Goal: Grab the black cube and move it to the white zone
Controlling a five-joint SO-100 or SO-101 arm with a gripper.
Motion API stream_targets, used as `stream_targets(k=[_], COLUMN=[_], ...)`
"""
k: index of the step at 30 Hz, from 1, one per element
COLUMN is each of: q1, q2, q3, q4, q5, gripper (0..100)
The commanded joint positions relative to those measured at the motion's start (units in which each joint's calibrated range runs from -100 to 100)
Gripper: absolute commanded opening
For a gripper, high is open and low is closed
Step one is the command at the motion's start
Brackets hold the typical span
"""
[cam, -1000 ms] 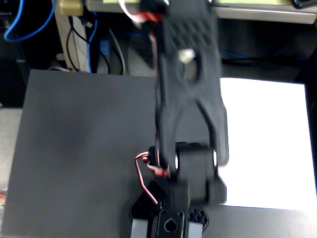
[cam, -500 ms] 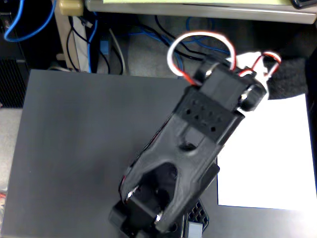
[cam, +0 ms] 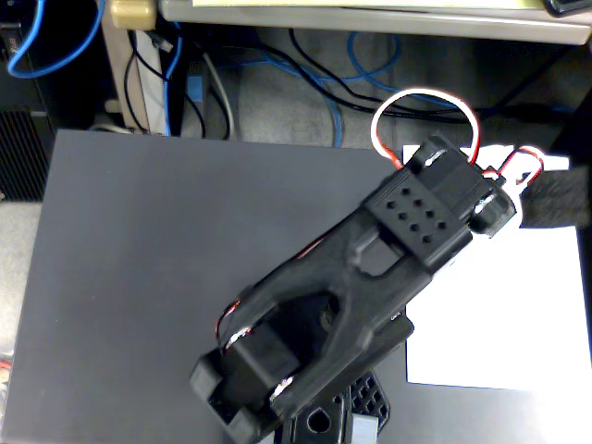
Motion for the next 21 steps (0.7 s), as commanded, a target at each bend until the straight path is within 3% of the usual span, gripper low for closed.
stream_targets(k=[1,7,12,15,19,21], q1=[-0.26,-0.33,-0.33,-0.19,-0.19,-0.19], q2=[10.12,39.01,39.68,39.68,39.68,39.68], q3=[-5.87,-23.09,-24.73,-25.27,-23.46,-23.46], q4=[3.1,3.02,3.02,3.36,5.59,5.94], q5=[-1.95,-4.94,-5.25,-5.1,-1.79,-0.54], gripper=[1,1,2,12,13,20])
